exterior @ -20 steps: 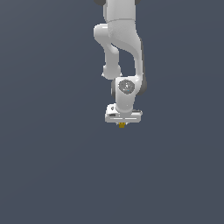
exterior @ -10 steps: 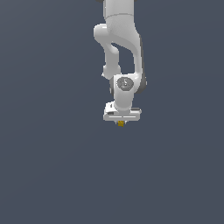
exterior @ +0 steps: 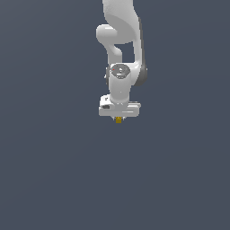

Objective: Pick up the object and move it to a goal position.

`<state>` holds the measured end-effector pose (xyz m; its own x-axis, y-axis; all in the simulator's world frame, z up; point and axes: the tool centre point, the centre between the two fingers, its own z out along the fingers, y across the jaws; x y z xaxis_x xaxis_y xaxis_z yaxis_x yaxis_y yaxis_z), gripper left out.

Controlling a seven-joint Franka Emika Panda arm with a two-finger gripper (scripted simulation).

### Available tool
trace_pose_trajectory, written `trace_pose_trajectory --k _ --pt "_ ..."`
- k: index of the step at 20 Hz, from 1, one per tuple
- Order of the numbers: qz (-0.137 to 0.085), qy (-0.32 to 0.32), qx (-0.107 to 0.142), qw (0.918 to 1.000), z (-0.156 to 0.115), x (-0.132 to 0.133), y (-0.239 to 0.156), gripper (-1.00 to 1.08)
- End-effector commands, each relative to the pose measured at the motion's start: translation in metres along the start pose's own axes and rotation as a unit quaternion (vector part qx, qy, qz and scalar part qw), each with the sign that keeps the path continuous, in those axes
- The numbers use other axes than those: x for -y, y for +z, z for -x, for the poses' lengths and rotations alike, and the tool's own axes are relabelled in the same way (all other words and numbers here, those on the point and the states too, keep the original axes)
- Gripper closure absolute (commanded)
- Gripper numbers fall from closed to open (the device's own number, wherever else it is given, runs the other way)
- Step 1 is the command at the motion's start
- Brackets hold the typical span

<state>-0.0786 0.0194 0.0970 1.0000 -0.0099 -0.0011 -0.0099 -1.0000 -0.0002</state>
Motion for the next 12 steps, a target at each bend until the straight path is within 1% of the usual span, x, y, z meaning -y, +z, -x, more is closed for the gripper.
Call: trace_pose_trajectory --k 1,7,12 --pt "0.000 0.000 0.000 1.0000 0.002 -0.013 -0.023 1.08" --pt "-0.001 0.000 -0.001 1.0000 0.006 -0.045 -0.082 1.08" --pt "-0.001 0.000 -0.001 1.0000 0.008 -0.068 -0.124 1.08"
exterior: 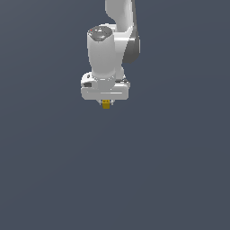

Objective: Pick up the object and move it to a goal position.

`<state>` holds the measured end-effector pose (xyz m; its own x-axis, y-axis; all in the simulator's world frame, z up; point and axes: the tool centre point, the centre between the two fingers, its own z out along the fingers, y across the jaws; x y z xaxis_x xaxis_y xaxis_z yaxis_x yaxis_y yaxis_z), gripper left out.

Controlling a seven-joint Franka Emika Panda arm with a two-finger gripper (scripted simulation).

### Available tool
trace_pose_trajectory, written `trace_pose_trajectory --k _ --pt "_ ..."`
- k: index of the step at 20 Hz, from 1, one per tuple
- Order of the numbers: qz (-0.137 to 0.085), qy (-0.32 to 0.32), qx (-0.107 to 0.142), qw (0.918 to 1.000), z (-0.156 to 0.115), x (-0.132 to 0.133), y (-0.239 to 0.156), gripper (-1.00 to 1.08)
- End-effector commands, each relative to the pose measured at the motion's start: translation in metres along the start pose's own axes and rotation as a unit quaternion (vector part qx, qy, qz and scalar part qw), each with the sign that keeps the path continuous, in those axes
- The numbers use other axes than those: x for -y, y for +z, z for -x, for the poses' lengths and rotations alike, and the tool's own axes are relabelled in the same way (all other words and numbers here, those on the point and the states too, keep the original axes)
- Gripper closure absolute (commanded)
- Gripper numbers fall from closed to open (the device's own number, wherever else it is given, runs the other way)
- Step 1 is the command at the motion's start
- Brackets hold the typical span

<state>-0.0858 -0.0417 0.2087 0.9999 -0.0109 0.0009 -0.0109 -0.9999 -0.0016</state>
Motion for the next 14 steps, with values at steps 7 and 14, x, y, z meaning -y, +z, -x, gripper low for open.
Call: trace_pose_trajectory --k 7,14 --pt "0.000 0.000 0.000 1.0000 0.002 -0.028 -0.051 1.08" --pt "0.001 0.000 0.000 1.0000 0.001 -0.035 -0.063 1.08"
